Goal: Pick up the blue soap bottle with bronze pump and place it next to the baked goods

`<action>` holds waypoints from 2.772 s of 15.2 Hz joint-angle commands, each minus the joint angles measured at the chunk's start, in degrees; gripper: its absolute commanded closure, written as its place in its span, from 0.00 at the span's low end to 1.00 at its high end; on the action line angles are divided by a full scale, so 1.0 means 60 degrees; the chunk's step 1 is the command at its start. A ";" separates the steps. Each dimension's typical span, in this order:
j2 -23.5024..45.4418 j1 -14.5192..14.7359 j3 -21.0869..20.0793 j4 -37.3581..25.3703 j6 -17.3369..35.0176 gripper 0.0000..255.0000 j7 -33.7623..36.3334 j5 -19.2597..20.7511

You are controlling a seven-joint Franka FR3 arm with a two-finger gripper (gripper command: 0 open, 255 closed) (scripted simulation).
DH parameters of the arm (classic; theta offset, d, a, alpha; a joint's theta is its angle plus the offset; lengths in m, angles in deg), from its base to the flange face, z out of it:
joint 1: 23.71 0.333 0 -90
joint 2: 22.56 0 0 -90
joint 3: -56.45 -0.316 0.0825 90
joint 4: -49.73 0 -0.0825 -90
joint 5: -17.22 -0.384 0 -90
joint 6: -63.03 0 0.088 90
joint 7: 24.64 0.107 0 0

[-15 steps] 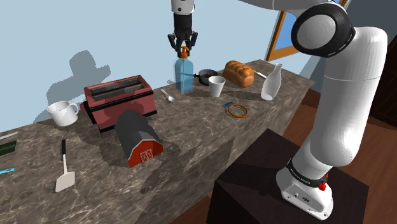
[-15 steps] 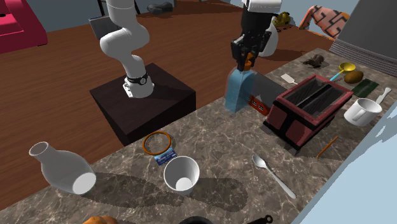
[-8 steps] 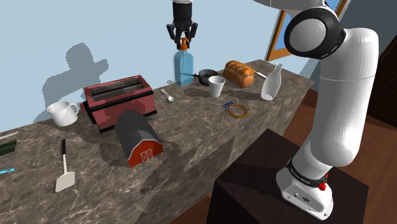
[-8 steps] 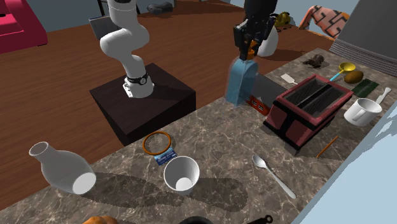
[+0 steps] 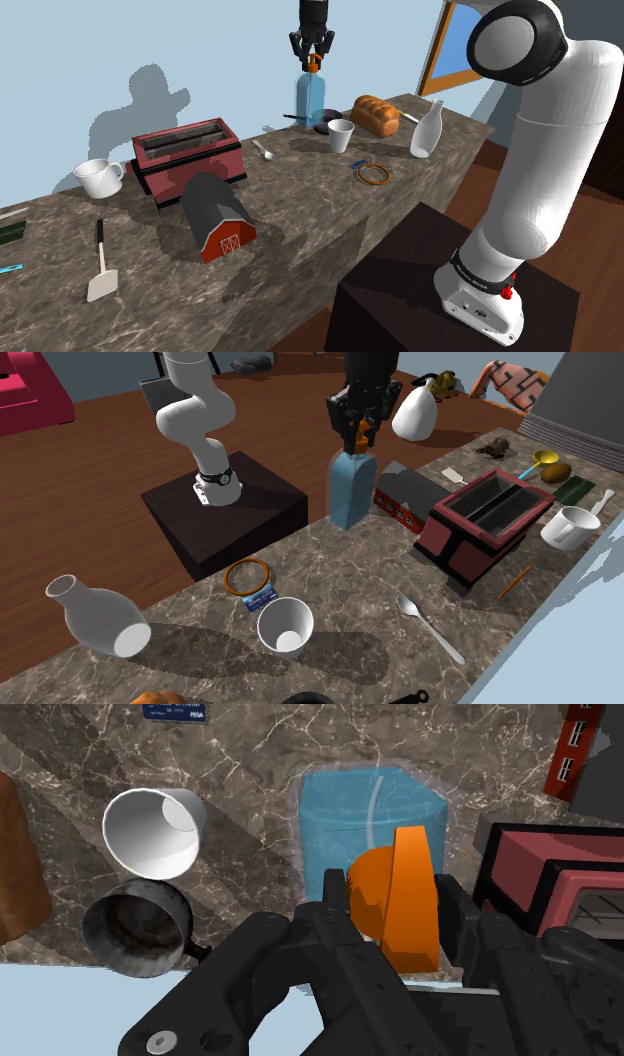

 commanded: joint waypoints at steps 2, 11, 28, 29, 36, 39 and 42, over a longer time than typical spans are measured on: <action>-0.0506 -0.0441 0.0224 0.0739 0.0249 1.00 -0.0647 -0.0096; -0.1072 -0.1634 0.1017 0.1506 0.0461 1.00 -0.2605 -0.0265; 0.0333 -0.4035 0.2471 -0.0421 -0.0099 1.00 -0.6326 -0.0774; 0.0535 -0.4207 0.2535 -0.0712 -0.0194 1.00 -0.6536 -0.0832; 0.2914 -0.5770 0.2831 -0.4441 -0.1585 1.00 -0.7911 -0.1447; 0.2327 -0.5585 0.2854 -0.3039 -0.0773 1.00 -0.7933 -0.1322; 0.1961 -0.5461 0.2872 -0.2038 -0.0139 1.00 -0.7943 -0.1246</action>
